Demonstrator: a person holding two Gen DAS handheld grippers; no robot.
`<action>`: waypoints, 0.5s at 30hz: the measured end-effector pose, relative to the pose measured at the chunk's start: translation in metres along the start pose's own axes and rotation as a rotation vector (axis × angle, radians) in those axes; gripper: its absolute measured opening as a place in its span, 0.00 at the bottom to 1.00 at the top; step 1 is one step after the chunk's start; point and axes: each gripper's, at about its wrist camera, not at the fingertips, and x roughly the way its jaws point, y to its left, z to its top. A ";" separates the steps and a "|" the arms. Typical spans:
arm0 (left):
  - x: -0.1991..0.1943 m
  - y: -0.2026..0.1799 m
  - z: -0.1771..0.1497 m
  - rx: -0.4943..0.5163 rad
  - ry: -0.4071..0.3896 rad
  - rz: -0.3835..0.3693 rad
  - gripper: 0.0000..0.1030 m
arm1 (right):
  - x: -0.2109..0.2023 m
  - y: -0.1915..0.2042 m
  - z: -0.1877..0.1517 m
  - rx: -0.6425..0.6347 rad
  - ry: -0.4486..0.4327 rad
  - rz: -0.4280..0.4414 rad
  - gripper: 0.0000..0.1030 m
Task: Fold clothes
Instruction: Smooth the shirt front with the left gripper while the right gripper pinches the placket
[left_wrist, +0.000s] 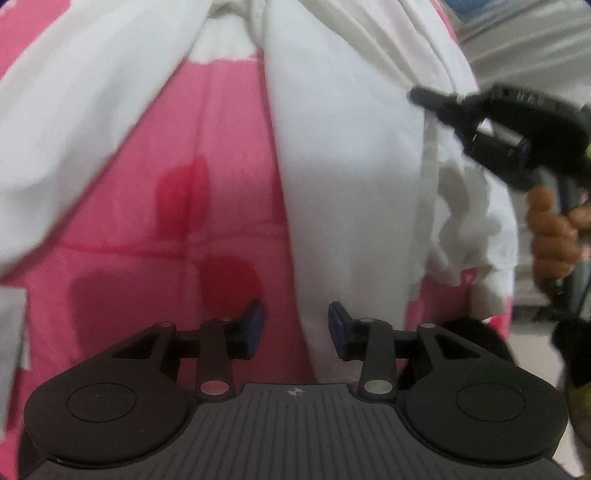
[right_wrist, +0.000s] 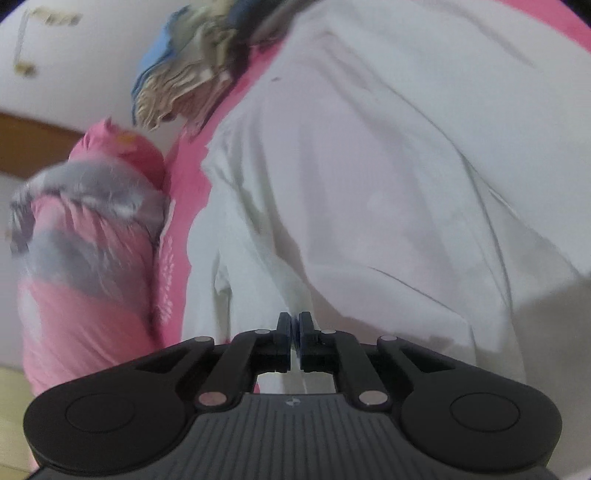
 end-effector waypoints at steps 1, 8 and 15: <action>-0.002 0.001 -0.001 -0.022 -0.005 -0.016 0.40 | 0.000 -0.004 0.000 0.009 0.004 -0.007 0.13; -0.021 0.002 -0.005 -0.124 -0.070 -0.104 0.55 | 0.001 -0.014 -0.016 -0.060 0.083 -0.038 0.20; 0.005 -0.036 -0.002 0.001 0.005 0.061 0.55 | -0.014 -0.010 -0.026 -0.139 0.045 -0.134 0.02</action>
